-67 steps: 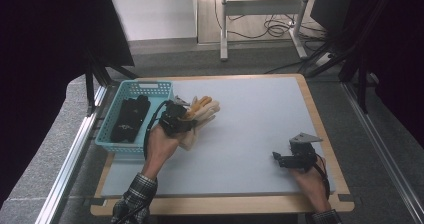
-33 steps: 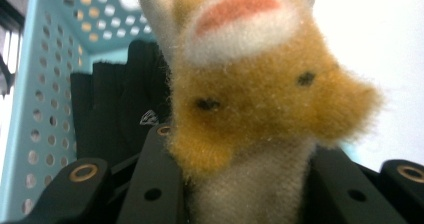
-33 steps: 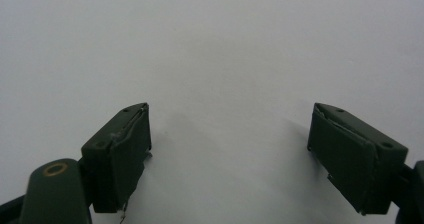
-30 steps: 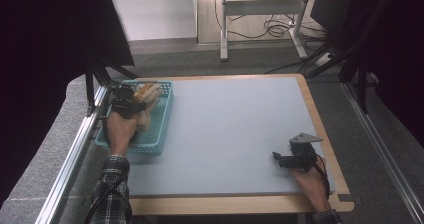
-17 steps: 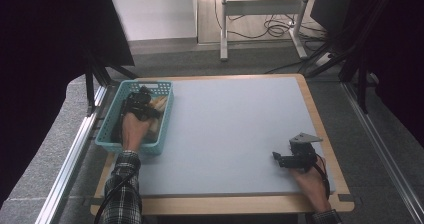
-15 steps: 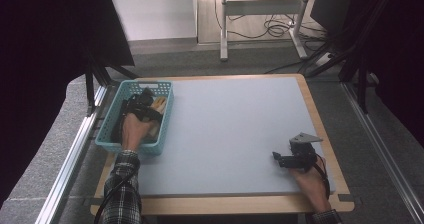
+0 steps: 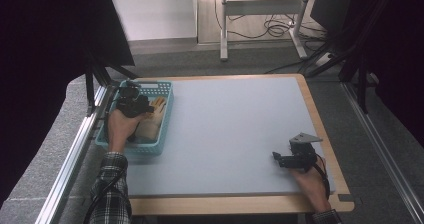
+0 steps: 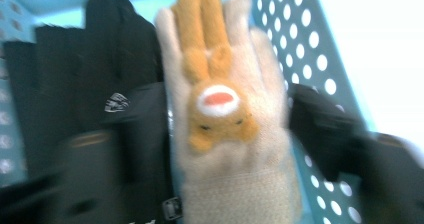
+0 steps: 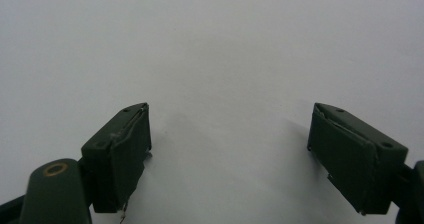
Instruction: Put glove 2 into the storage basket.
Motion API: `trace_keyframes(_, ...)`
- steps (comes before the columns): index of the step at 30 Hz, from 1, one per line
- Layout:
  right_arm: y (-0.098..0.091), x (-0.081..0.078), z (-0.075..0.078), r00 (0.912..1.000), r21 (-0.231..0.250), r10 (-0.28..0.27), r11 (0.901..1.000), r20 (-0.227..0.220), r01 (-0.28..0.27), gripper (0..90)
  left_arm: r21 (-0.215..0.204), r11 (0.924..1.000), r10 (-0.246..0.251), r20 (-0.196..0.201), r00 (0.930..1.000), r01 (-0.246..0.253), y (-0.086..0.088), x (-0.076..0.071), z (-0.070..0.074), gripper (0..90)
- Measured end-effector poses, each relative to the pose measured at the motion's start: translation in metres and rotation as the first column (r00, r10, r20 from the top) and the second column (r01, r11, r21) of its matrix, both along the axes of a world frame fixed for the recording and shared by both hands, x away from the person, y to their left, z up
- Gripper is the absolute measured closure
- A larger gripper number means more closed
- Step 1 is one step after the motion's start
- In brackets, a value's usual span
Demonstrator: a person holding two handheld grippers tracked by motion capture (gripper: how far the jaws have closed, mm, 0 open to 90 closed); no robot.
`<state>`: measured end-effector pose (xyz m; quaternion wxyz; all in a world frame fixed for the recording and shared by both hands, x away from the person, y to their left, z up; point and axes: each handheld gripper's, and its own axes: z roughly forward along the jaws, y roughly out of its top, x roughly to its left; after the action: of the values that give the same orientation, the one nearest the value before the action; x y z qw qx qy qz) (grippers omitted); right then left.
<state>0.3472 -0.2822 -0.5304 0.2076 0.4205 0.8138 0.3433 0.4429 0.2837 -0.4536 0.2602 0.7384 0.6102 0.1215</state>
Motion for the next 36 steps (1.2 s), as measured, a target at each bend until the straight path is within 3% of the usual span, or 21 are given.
trace_keyframes(2, 0.000, 0.000, 0.000, 1.0000, 0.000, 0.000, 1.0000, 0.000, 0.000, 16.9, 0.025, 0.9997, 0.009, 0.008, 0.9999, -0.009, 0.000, 0.000, -0.006, 64.9)
trace_keyframes(4, 0.000, 0.000, 0.000, 1.0000, 0.000, 0.000, 1.0000, 0.000, 0.000, 16.9, 0.060, 0.9976, 0.034, 0.028, 0.9990, -0.036, 0.000, 0.000, -0.011, 72.7)
trace_keyframes(6, 0.000, 0.000, 0.000, 1.0000, 0.000, 0.000, 1.0000, 0.000, 0.000, 16.9, 0.071, 0.9941, 0.077, 0.066, 0.9949, -0.082, 0.002, 0.000, -0.014, 76.0)
trace_keyframes(9, 0.000, 0.000, 0.000, 1.0000, 0.001, 0.000, 1.0000, 0.000, 0.000, 16.9, 0.121, 0.9821, 0.132, 0.103, 0.9859, -0.144, 0.005, 0.001, -0.014, 76.7)
trace_keyframes(11, 0.000, 0.000, 0.000, 1.0000, 0.001, 0.000, 1.0000, 0.000, 0.000, 16.9, 0.110, 0.9806, 0.154, 0.076, 0.9851, -0.162, 0.009, 0.002, -0.016, 76.7)
trace_keyframes(13, 0.000, 0.000, 0.000, 1.0000, 0.000, 0.000, 1.0000, 0.000, 0.000, 16.9, 0.129, 0.9809, 0.141, 0.041, 0.9891, -0.146, 0.009, 0.004, -0.022, 77.3)
trace_keyframes(17, 0.000, 0.000, 0.000, 1.0000, 0.001, 0.000, 1.0000, 0.000, 0.000, 16.9, 0.127, 0.9873, 0.101, -0.036, 0.9943, -0.095, 0.002, 0.010, -0.036, 79.9)
trace_keyframes(25, 0.000, 0.000, 0.000, 1.0000, 0.000, 0.000, 1.0000, 0.000, 0.000, 16.9, 0.029, 0.9994, 0.020, -0.097, 0.9950, -0.018, -0.014, 0.015, -0.035, 85.4)
trace_keyframes(27, 0.000, 0.000, 0.000, 1.0000, 0.000, 0.000, 1.0000, 0.000, 0.000, 16.9, 0.027, 0.9996, 0.011, -0.106, 0.9943, -0.008, -0.017, 0.014, -0.034, 86.3)
trace_keyframes(30, 0.000, 0.000, 0.000, 1.0000, 0.000, 0.000, 1.0000, 0.000, 0.000, 16.9, -0.024, 0.9997, 0.001, -0.112, 0.9937, -0.003, -0.015, 0.013, -0.034, 86.5)
trace_keyframes(32, 0.000, 0.000, 0.000, 1.0000, 0.000, 0.000, 1.0000, 0.000, 0.000, 16.9, -0.019, 0.9998, 0.003, -0.109, 0.9940, -0.006, -0.012, 0.012, -0.034, 84.8)
trace_keyframes(36, 0.000, 0.000, 0.000, 1.0000, 0.000, 0.000, 1.0000, 0.000, 0.000, 16.9, 0.014, 0.9995, 0.029, -0.074, 0.9968, -0.028, -0.006, 0.010, -0.031, 72.6)
